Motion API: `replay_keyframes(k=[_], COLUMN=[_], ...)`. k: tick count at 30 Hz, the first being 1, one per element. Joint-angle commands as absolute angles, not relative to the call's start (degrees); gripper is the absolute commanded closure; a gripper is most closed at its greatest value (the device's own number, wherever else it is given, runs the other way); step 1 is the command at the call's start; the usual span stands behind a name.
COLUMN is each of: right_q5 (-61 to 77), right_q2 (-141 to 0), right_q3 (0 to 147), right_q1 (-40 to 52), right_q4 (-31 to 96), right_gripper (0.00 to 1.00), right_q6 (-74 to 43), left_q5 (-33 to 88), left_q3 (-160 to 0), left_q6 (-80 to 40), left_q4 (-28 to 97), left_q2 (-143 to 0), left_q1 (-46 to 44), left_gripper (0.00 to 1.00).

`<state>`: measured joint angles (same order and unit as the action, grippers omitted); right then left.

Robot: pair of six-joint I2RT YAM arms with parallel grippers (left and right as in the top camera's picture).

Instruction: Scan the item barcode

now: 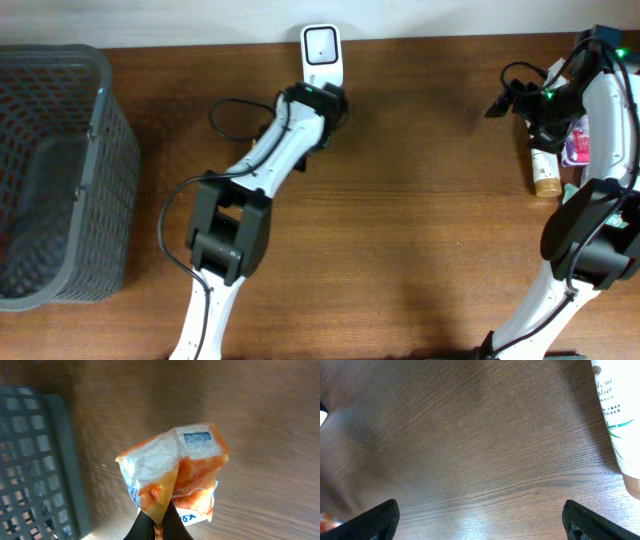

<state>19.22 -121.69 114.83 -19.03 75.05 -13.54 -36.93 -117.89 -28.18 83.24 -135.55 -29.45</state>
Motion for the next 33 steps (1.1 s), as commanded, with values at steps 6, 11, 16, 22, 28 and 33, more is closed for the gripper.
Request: replay_keyframes(k=[6, 11, 16, 22, 28, 33], right_q5=[19.68, 19.68, 19.68, 19.68, 19.68, 19.68], right_q2=[-122.19, -122.19, -122.19, -122.19, -122.19, -122.19], right_q3=[114.52, 114.52, 114.52, 114.52, 114.52, 114.52], right_q1=[-19.03, -19.03, -19.03, -19.03, -19.03, -19.03], right_q4=[75.13, 75.13, 75.16, 75.16, 75.13, 75.13], right_gripper=[0.01, 0.01, 0.01, 0.01, 0.01, 0.01], right_q6=[-14.02, -14.02, -14.02, -14.02, -14.02, -14.02], left_q5=[-16.99, -10.70, -14.00, -18.59, -7.66, 0.25], left_q3=[-115.50, -125.58, -144.00, -142.52, -128.16, -116.36], left_q6=[-28.34, -25.21, -25.21, -24.84, -18.48, -15.70], left_q4=[81.67, 88.79, 95.72, 93.01, 79.31, 72.29], left_q2=[-134.98, -134.96, -134.96, -135.00, -135.00, -135.00], left_q1=[-40.49, -40.82, -34.26, -19.79, -14.17, -14.06], left_gripper=[0.54, 0.10, 0.06, 0.14, 0.15, 0.15])
